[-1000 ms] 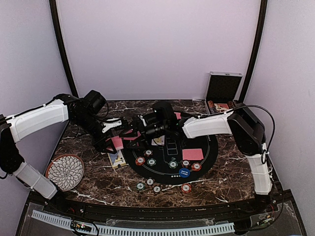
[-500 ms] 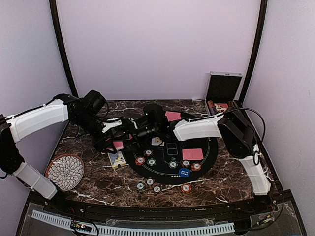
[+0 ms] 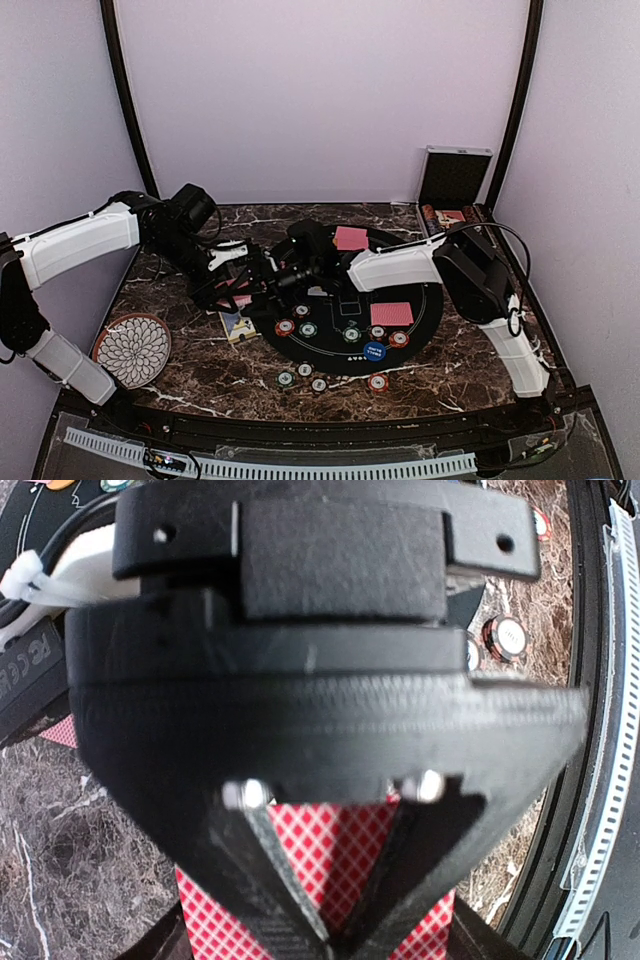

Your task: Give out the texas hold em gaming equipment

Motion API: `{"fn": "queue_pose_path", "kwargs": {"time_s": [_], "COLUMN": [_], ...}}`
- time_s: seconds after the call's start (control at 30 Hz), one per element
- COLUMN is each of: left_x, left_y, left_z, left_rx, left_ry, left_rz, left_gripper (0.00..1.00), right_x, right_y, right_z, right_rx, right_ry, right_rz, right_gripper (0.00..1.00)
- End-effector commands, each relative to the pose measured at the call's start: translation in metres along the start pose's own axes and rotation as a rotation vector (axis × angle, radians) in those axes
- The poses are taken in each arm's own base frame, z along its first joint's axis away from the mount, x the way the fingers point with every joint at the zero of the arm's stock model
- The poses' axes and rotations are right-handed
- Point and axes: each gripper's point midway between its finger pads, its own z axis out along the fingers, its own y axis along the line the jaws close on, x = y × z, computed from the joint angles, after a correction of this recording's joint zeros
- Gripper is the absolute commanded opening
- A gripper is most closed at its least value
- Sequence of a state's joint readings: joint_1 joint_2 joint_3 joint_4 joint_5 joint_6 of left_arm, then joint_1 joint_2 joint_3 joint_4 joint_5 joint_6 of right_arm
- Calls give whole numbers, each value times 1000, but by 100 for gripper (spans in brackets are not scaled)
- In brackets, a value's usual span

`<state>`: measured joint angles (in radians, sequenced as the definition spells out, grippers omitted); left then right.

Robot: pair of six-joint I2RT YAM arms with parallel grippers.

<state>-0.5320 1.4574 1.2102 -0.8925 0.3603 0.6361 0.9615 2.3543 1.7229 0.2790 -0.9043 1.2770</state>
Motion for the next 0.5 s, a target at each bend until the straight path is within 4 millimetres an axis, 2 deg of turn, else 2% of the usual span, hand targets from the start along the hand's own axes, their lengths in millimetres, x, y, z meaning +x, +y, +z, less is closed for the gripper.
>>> {"fn": "queue_pose_path", "kwargs": {"time_s": [0.0, 0.2, 0.47], "left_x": [-10, -10, -10], "left_y": [-3, -3, -3], "left_z": [-15, -16, -16], "left_rx": [-6, -7, -10], "left_ry": [-45, -46, -46], "left_rz": [21, 21, 22], "left_gripper": [0, 0, 0], "right_x": [-3, -3, -3], "right_y": [-5, -7, 2], "right_z": [-16, -29, -39], "right_rx": [22, 37, 27], "right_ry": [-36, -53, -61], "right_rz": [17, 14, 3], "right_gripper": [75, 71, 56]}}
